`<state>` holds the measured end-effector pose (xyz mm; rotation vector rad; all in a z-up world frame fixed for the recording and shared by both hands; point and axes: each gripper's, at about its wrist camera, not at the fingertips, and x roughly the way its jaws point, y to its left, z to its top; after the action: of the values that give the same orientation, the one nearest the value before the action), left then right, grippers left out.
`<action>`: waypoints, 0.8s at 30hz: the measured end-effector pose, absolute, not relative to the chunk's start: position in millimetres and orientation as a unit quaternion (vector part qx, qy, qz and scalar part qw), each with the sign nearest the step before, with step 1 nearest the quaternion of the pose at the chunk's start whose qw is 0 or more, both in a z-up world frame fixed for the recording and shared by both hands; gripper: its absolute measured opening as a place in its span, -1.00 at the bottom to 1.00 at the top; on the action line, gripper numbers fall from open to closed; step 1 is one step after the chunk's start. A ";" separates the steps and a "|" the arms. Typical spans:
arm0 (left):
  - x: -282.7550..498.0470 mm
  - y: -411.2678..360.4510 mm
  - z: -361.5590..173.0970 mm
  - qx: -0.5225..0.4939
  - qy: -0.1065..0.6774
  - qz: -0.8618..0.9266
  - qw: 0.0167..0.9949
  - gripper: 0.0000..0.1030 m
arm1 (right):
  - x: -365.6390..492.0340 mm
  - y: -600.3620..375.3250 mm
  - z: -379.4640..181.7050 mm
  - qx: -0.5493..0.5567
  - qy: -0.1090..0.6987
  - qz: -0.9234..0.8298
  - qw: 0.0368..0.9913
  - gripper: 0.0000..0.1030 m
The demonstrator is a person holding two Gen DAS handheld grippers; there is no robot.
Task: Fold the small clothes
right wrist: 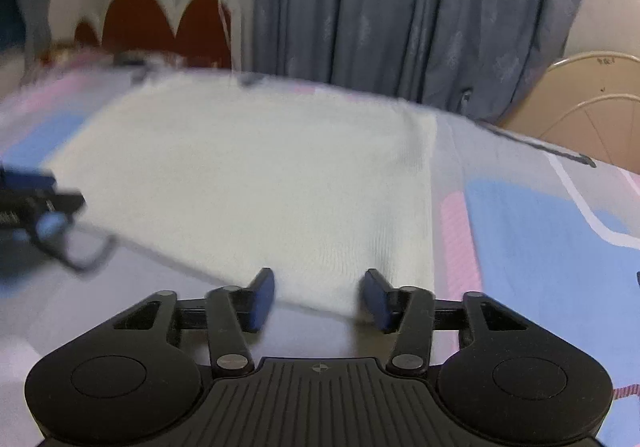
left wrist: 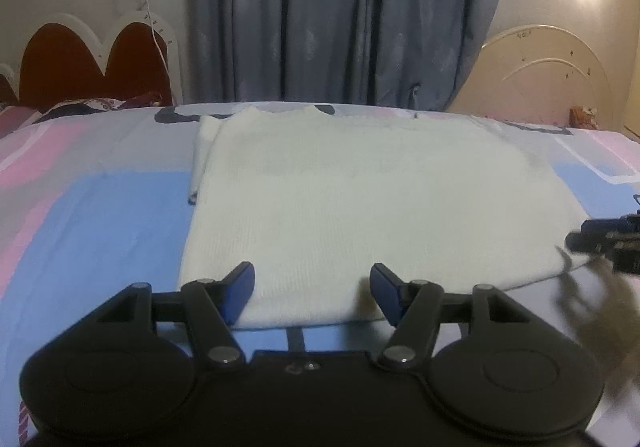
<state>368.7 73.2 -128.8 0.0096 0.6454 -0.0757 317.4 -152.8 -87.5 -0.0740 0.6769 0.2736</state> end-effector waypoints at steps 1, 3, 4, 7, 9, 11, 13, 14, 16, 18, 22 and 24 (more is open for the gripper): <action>371.8 74.9 -133.5 0.005 0.328 -0.034 0.944 0.23 | 317.6 -154.7 -86.7 -0.032 0.325 0.129 0.936 -0.46; 368.4 78.7 -140.6 0.007 0.320 -0.038 0.947 0.27 | 326.8 -160.9 -99.6 -0.031 0.355 0.105 0.928 -0.93; 367.4 76.6 -140.7 0.011 0.320 -0.038 0.947 0.27 | 325.2 -166.8 -105.6 -0.024 0.349 0.107 0.931 -0.95; 365.2 78.9 -132.5 -0.001 0.323 -0.026 0.946 0.18 | 325.7 -166.5 -104.3 -0.033 0.348 0.110 0.930 -0.99; 359.8 83.1 -132.4 -0.018 0.319 -0.023 0.947 0.19 | 326.2 -167.3 -96.7 -0.025 0.352 0.105 0.930 -0.98; 360.5 85.8 -140.9 -0.011 0.320 -0.021 0.947 0.25 | 323.0 -169.7 -99.8 -0.026 0.353 0.098 0.930 -0.98; 362.7 85.5 -135.8 -0.016 0.329 -0.019 0.944 0.22 | 322.3 -171.1 -106.0 -0.028 0.351 0.099 0.931 -0.99; 362.4 87.6 -132.0 -0.028 0.331 -0.019 0.943 0.18 | 324.5 -169.6 -103.8 -0.031 0.355 0.099 0.929 -0.99; 354.8 96.5 -122.5 -0.074 0.325 -0.018 0.943 0.18 | 327.3 -172.0 -97.6 -0.017 0.363 0.098 0.927 -0.98; 340.5 107.5 -117.0 -0.125 0.313 -0.015 0.941 0.16 | 322.6 -180.6 -88.8 0.020 0.354 0.107 0.929 -0.98; 333.0 134.2 -138.8 -0.271 0.335 -0.001 0.902 0.13 | 311.3 -179.1 -78.7 0.042 0.339 0.131 0.931 -0.98; 336.1 140.3 -143.9 -0.321 0.319 0.005 0.892 0.13 | 313.0 -172.7 -74.9 0.047 0.336 0.143 0.930 -0.98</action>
<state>336.1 140.3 -143.9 -0.6671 0.6624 0.0114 313.0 -172.7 -74.9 0.0954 0.6875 0.2934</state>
